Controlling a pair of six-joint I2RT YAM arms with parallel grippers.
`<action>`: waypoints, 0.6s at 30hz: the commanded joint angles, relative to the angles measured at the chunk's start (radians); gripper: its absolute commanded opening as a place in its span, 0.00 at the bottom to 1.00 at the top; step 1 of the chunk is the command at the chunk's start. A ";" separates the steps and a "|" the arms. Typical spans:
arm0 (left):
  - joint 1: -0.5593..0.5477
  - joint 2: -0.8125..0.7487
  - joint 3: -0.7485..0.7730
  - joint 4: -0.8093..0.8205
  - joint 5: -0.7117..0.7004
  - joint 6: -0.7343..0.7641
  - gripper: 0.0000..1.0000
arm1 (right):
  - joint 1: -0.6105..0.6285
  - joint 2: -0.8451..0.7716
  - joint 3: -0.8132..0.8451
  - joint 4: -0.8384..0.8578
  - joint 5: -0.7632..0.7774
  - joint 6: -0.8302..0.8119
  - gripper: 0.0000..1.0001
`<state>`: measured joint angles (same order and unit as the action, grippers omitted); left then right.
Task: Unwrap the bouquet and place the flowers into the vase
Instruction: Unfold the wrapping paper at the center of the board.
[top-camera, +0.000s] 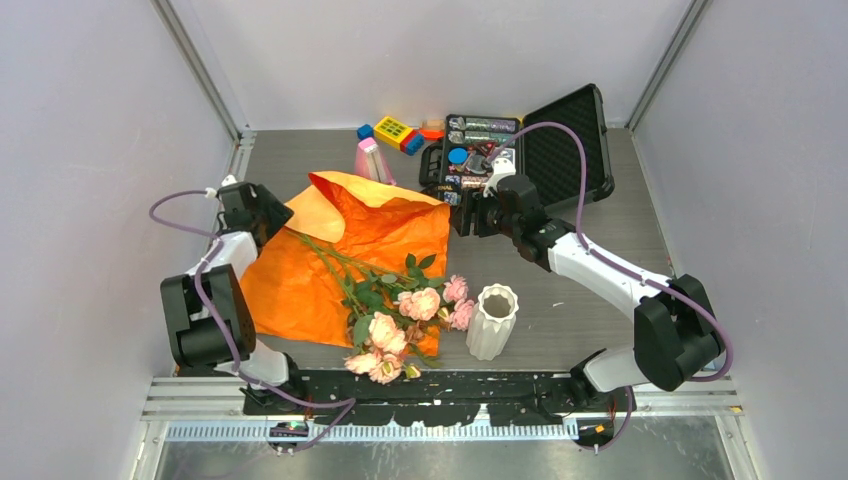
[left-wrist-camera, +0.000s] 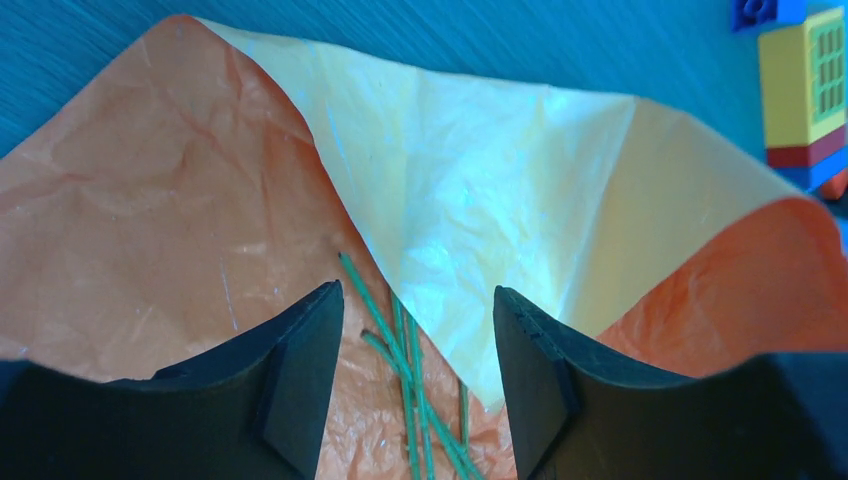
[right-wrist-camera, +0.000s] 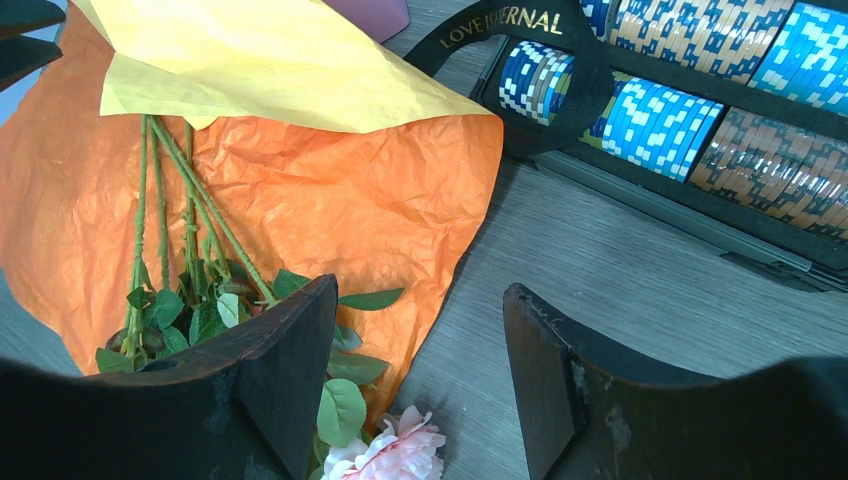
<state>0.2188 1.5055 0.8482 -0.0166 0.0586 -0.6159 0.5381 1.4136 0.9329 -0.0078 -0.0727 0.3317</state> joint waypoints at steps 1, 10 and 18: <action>0.069 0.056 -0.004 0.136 0.086 -0.121 0.57 | -0.003 -0.041 0.010 0.049 -0.002 -0.001 0.67; 0.128 0.162 0.012 0.207 0.118 -0.188 0.55 | -0.003 -0.043 0.024 0.029 0.009 -0.017 0.67; 0.128 0.250 0.074 0.220 0.145 -0.179 0.56 | -0.003 -0.042 0.029 0.023 0.012 -0.023 0.67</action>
<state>0.3424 1.7157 0.8646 0.1406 0.1761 -0.7872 0.5381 1.4136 0.9329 -0.0090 -0.0719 0.3229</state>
